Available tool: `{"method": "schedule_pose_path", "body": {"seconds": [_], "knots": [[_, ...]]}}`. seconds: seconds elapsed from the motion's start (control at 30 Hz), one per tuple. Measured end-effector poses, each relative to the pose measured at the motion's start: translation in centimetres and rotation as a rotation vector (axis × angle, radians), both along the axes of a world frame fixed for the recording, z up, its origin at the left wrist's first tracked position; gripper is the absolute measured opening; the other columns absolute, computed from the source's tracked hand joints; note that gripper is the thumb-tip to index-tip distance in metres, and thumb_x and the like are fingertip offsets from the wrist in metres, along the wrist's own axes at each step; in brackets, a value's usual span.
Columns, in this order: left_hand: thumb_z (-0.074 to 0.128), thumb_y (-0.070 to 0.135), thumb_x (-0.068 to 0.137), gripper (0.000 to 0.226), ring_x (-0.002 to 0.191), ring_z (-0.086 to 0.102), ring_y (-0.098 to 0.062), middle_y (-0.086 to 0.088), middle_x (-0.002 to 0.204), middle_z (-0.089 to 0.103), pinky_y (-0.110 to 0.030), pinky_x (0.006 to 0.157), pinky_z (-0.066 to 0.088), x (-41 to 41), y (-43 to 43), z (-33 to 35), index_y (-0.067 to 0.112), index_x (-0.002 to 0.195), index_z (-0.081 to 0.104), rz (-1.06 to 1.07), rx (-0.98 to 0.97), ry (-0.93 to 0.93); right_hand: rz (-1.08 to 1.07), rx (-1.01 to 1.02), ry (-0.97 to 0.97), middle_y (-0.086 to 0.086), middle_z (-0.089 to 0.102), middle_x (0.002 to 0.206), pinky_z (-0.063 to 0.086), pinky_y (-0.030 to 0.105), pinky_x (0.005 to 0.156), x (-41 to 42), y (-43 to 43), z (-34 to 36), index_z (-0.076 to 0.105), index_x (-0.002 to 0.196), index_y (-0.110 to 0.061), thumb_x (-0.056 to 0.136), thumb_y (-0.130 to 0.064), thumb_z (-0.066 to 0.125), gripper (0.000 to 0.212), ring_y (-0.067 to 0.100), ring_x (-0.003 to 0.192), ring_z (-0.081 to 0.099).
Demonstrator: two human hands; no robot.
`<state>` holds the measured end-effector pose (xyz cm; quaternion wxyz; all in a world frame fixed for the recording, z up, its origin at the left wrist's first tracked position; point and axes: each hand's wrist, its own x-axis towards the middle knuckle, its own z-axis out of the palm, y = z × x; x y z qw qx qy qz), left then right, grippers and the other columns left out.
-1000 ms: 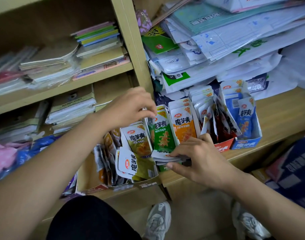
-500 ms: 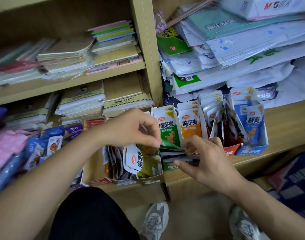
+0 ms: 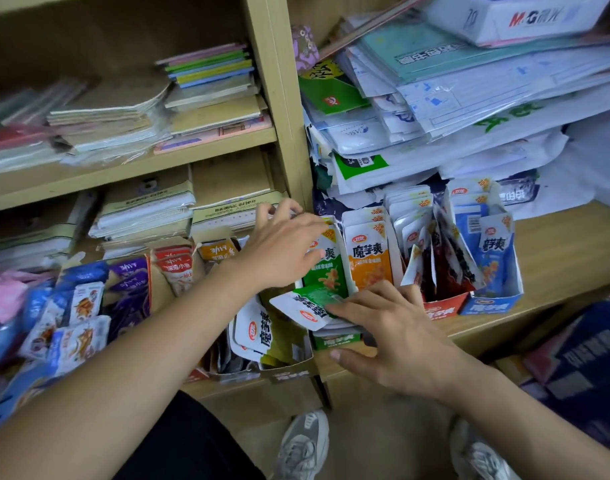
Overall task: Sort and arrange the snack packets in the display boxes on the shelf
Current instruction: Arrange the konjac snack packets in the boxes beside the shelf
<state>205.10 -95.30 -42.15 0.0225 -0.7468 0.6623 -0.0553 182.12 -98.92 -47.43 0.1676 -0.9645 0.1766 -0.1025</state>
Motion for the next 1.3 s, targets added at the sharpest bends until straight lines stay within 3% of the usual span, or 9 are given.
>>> {"method": "schedule_pose_path", "body": {"seconds": [0.2, 0.3, 0.5, 0.7, 0.83, 0.9, 1.0, 1.1, 1.3], "knots": [[0.055, 0.042, 0.098, 0.037, 0.120, 0.036, -0.021, 0.009, 0.122, 0.060, -0.043, 0.088, 0.019, -0.2, -1.0, -0.1, 0.033, 0.134, 0.058, 0.036, -0.077, -0.023, 0.010, 0.004, 0.036, -0.018, 0.055, 0.125, 0.032, 0.038, 0.087, -0.1, 0.0, 0.4, 0.045, 0.144, -0.038, 0.083, -0.078, 0.036, 0.073, 0.016, 0.112, 0.044], [0.064, 0.043, 0.094, 0.021, 0.112, 0.038, -0.019, 0.012, 0.103, 0.060, -0.040, 0.085, 0.019, 0.0, -1.3, -0.7, 0.035, 0.113, 0.069, 0.065, -0.098, -0.024, 0.019, 0.012, 0.028, -0.018, 0.056, 0.127, 0.033, 0.039, 0.087, -0.2, 0.1, 0.5, 0.044, 0.145, -0.038, 0.084, -0.076, 0.037, 0.073, 0.016, 0.112, 0.045], [0.072, 0.038, 0.088, 0.006, 0.090, 0.050, -0.010, 0.022, 0.076, 0.057, -0.032, 0.085, 0.021, -0.2, 0.5, 1.4, 0.035, 0.083, 0.074, -0.069, -0.237, 0.249, -0.013, -0.013, -0.010, -0.015, 0.053, 0.115, 0.031, 0.036, 0.082, -0.4, 0.2, 0.4, 0.050, 0.140, -0.039, 0.086, -0.076, 0.039, 0.067, 0.016, 0.107, 0.045], [0.066, 0.032, 0.093, 0.022, 0.093, 0.053, 0.003, 0.024, 0.093, 0.061, -0.014, 0.083, 0.031, -2.6, 7.7, 2.2, 0.045, 0.109, 0.073, -0.156, 0.030, 0.460, -0.113, 0.024, -0.268, -0.015, 0.058, 0.102, 0.041, 0.037, 0.079, -1.2, 0.2, 0.4, 0.060, 0.107, -0.028, 0.077, -0.072, 0.059, 0.054, 0.011, 0.095, 0.056], [0.059, 0.027, 0.099, 0.027, 0.108, 0.048, 0.009, 0.027, 0.107, 0.063, -0.008, 0.093, 0.021, -2.2, 8.6, 1.9, 0.043, 0.117, 0.071, -0.171, 0.034, 0.476, -0.079, -0.036, -0.233, -0.012, 0.058, 0.118, 0.044, 0.038, 0.082, -1.5, 0.3, 0.0, 0.056, 0.131, -0.028, 0.082, -0.070, 0.058, 0.064, 0.013, 0.107, 0.057], [0.056, 0.026, 0.100, 0.029, 0.114, 0.050, 0.008, 0.026, 0.115, 0.066, -0.015, 0.102, 0.021, -1.9, 8.5, 1.9, 0.045, 0.120, 0.067, -0.152, -0.001, 0.476, -0.040, -0.090, -0.224, -0.010, 0.056, 0.128, 0.043, 0.037, 0.083, -1.2, 0.5, 0.2, 0.052, 0.141, -0.029, 0.089, -0.067, 0.054, 0.065, 0.015, 0.112, 0.055], [0.058, 0.017, 0.098, 0.034, 0.112, 0.057, -0.003, 0.025, 0.112, 0.067, -0.035, 0.099, 0.042, -0.3, 9.3, 1.5, 0.043, 0.119, 0.066, 0.039, -0.274, 0.554, 0.011, -0.151, -0.185, -0.010, 0.055, 0.138, 0.043, 0.039, 0.088, -0.5, 0.8, 0.5, 0.048, 0.144, -0.030, 0.093, -0.066, 0.048, 0.063, 0.016, 0.116, 0.052], [0.060, 0.017, 0.096, 0.035, 0.119, 0.052, -0.010, 0.023, 0.120, 0.060, -0.039, 0.104, 0.041, 0.8, 10.6, 0.6, 0.032, 0.127, 0.067, 0.248, -0.485, 0.472, 0.018, -0.181, -0.142, -0.011, 0.063, 0.127, 0.044, 0.043, 0.087, 0.4, 1.1, 0.8, 0.060, 0.133, -0.029, 0.092, -0.071, 0.043, 0.062, 0.020, 0.110, 0.053], [0.057, 0.040, 0.097, 0.055, 0.127, 0.030, -0.011, 0.016, 0.138, 0.041, -0.049, 0.117, 0.026, 0.8, 10.2, -1.7, 0.035, 0.149, 0.041, 0.343, -0.198, 0.384, 0.001, -0.151, -0.221, -0.011, 0.068, 0.108, 0.041, 0.044, 0.084, 2.1, 1.4, 2.1, 0.071, 0.111, -0.026, 0.092, -0.072, 0.041, 0.057, 0.020, 0.107, 0.054]]}}
